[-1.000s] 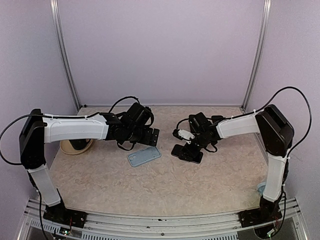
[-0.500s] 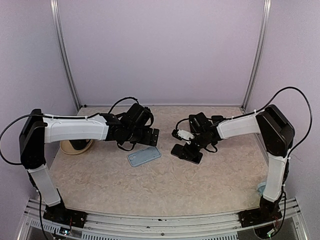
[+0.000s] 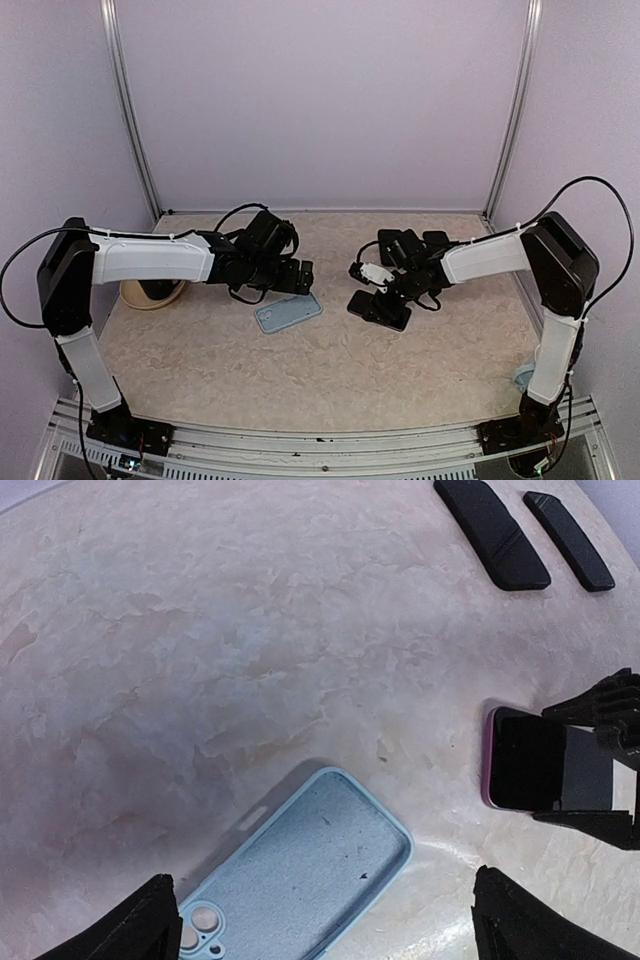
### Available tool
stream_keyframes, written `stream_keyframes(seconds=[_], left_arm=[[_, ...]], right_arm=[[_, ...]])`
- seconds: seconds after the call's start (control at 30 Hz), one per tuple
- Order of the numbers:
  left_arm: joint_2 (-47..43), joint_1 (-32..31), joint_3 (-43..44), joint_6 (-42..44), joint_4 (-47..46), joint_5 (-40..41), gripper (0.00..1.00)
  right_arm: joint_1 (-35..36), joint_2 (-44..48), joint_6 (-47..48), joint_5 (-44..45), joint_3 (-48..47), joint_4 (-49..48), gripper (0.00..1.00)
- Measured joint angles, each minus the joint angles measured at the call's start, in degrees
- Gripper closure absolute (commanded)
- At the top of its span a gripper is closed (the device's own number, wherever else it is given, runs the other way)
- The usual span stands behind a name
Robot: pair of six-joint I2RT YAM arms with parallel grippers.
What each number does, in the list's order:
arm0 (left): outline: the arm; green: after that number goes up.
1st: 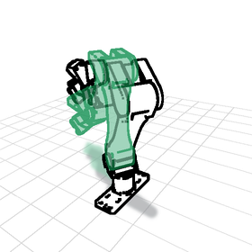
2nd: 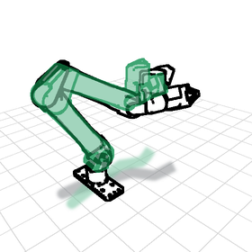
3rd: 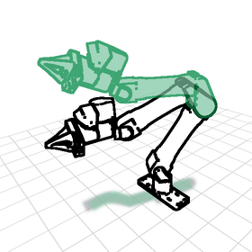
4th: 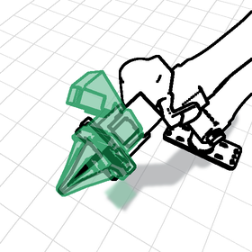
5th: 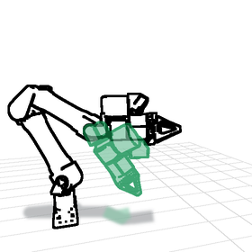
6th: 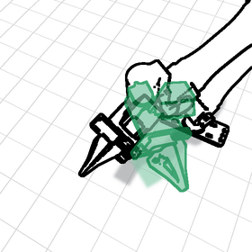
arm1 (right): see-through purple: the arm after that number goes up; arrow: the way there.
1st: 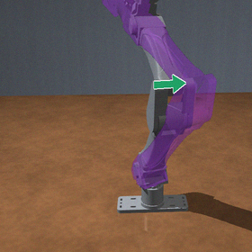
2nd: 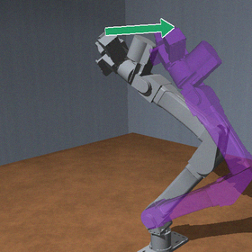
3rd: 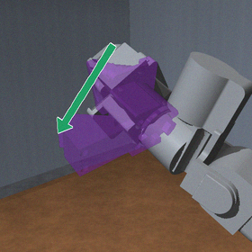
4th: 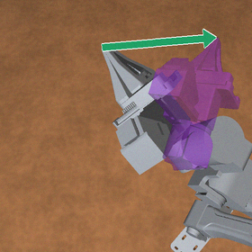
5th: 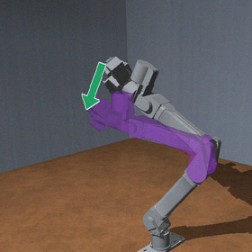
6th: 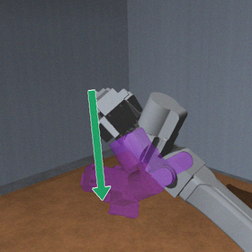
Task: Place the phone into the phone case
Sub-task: Pick up the phone at the center of the board, then pass from the right arm to the left
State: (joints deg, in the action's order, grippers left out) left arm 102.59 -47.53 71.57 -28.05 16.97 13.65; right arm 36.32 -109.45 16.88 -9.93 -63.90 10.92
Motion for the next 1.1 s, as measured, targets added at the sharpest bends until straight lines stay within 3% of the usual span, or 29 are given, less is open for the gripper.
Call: stream_keyframes(seconds=[0.3, 1.1], left_arm=[[0.02, 0.24, -0.2, -0.22, -2.78, -6.51, 0.03], [2.27, 2.6, -4.42, -2.89, -16.22, -28.87, 0.19]], right_arm=[[2.38, 5.07, 0.0, 2.67, 4.85, -5.75, 0.46], [11.21, 13.05, 0.26, 8.83, 14.27, -24.26, 0.47]])
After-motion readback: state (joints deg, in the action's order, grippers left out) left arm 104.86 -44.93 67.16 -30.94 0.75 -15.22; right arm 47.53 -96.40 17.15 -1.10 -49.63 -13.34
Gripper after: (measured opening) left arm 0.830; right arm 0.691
